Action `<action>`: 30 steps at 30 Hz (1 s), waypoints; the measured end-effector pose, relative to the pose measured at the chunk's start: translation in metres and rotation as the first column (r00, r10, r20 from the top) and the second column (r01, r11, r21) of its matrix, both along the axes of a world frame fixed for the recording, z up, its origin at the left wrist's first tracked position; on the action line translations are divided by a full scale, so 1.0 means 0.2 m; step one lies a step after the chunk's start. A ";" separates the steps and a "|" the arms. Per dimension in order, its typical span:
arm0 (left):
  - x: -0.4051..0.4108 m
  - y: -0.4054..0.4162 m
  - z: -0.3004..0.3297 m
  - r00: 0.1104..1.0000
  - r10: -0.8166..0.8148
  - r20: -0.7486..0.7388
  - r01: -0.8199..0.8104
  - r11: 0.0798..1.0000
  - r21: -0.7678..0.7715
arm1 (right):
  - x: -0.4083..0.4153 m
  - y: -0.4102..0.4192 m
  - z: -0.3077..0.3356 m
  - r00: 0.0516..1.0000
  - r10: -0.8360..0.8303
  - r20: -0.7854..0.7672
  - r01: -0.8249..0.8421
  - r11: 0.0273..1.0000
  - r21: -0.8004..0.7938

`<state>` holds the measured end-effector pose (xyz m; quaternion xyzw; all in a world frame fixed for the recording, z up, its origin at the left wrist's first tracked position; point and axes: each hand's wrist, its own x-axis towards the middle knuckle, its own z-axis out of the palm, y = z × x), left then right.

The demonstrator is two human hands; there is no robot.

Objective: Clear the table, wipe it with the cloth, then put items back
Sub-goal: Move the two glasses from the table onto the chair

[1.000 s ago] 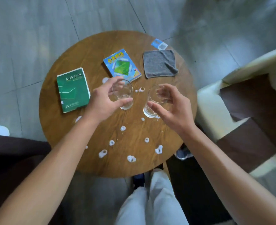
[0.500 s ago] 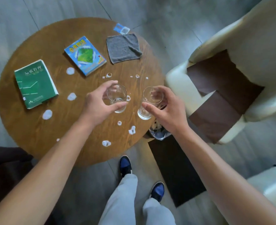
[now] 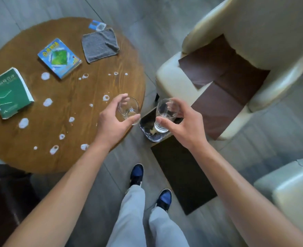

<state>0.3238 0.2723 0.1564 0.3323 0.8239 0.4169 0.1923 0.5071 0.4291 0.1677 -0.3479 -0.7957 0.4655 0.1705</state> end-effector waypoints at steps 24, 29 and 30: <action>0.23 1.00 -0.24 0.936 -0.318 0.150 0.324 0.946 -0.020 | 0.24 0.69 -0.24 0.947 -0.310 0.080 0.313 0.949 -0.028; 0.24 1.20 -0.28 0.941 -0.292 0.173 0.294 0.956 0.012 | 0.25 0.88 -0.27 0.943 -0.315 0.110 0.318 0.948 -0.007; 0.24 1.24 -0.30 0.943 -0.281 0.176 0.282 0.959 0.021 | 0.25 0.92 -0.28 0.943 -0.311 0.119 0.313 0.950 -0.003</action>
